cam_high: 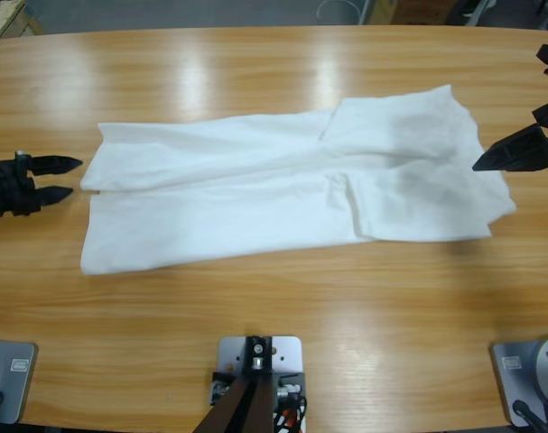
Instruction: Fold clothes
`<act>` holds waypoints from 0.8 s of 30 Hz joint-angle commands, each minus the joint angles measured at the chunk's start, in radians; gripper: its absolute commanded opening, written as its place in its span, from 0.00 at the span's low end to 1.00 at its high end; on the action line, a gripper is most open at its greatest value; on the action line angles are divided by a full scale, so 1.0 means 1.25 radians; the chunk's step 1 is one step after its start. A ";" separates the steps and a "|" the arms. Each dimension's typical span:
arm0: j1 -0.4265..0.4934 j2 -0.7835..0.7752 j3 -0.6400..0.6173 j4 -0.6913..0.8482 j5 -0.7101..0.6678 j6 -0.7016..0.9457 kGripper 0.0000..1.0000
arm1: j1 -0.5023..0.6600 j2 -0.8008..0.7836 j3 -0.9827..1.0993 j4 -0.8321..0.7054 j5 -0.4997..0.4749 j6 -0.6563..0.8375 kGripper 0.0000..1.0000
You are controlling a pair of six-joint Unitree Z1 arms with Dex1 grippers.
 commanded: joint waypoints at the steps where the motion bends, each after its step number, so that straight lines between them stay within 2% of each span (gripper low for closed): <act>1: 0.019 0.122 0.016 0.007 -0.047 -0.019 0.76 | -0.009 -0.021 0.019 0.002 0.014 -0.008 0.92; 8: 0.042 0.196 0.021 0.000 -0.146 -0.022 0.80 | -0.009 -0.018 0.020 0.000 0.013 -0.008 0.92; 12: 0.046 0.205 0.022 -0.001 -0.149 -0.018 0.80 | -0.009 -0.017 0.025 -0.005 0.013 -0.008 0.92; 17: 0.071 0.276 0.006 -0.019 -0.146 0.010 0.80 | -0.009 -0.017 0.024 -0.004 0.013 -0.008 0.92; 24: 0.071 0.462 0.010 -0.177 -0.170 0.019 0.80 | -0.009 -0.016 0.024 -0.003 0.012 -0.008 0.92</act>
